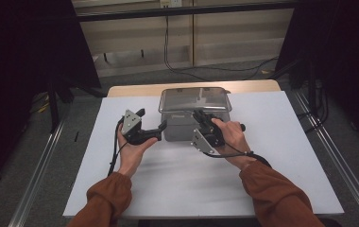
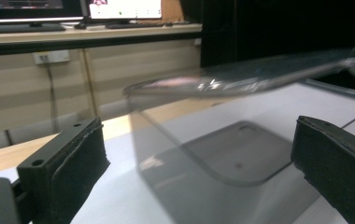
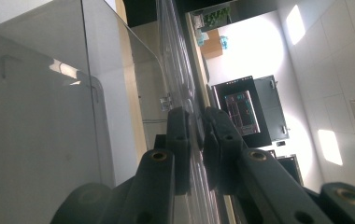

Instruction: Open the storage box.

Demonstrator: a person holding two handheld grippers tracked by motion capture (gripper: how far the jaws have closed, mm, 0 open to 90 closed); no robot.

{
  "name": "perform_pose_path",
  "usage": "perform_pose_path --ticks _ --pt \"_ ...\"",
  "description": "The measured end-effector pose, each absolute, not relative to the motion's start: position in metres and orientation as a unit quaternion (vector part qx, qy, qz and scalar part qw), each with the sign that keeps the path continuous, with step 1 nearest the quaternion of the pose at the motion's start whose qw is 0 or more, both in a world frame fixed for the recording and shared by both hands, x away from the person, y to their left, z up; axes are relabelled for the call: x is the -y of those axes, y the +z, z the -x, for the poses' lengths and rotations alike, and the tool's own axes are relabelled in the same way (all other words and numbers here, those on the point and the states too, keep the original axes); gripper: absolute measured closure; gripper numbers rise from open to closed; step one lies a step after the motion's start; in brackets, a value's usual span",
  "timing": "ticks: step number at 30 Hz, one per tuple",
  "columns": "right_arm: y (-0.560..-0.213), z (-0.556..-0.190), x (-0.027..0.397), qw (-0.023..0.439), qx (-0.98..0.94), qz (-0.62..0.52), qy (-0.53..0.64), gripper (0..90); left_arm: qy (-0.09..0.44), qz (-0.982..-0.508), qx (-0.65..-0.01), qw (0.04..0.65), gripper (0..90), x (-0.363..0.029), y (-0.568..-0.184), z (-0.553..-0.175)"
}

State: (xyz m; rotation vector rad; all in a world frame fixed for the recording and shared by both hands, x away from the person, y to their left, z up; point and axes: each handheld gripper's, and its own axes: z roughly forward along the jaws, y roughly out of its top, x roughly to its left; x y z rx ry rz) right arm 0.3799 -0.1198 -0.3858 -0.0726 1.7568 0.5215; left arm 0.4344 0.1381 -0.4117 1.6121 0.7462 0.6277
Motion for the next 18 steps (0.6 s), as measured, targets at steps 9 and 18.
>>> perform_pose_path --ticks 9,18 --pt "-0.388 -0.379 0.119 0.606 -0.762 0.029 0.227 80.2 0.295 -0.712 -0.293 0.565 5.4 -0.129 -0.423 -0.441" --pt "-0.396 -0.377 0.120 0.598 -0.767 0.027 0.230 78.5 0.310 -0.702 -0.266 0.584 17.3 -0.128 -0.417 -0.439"
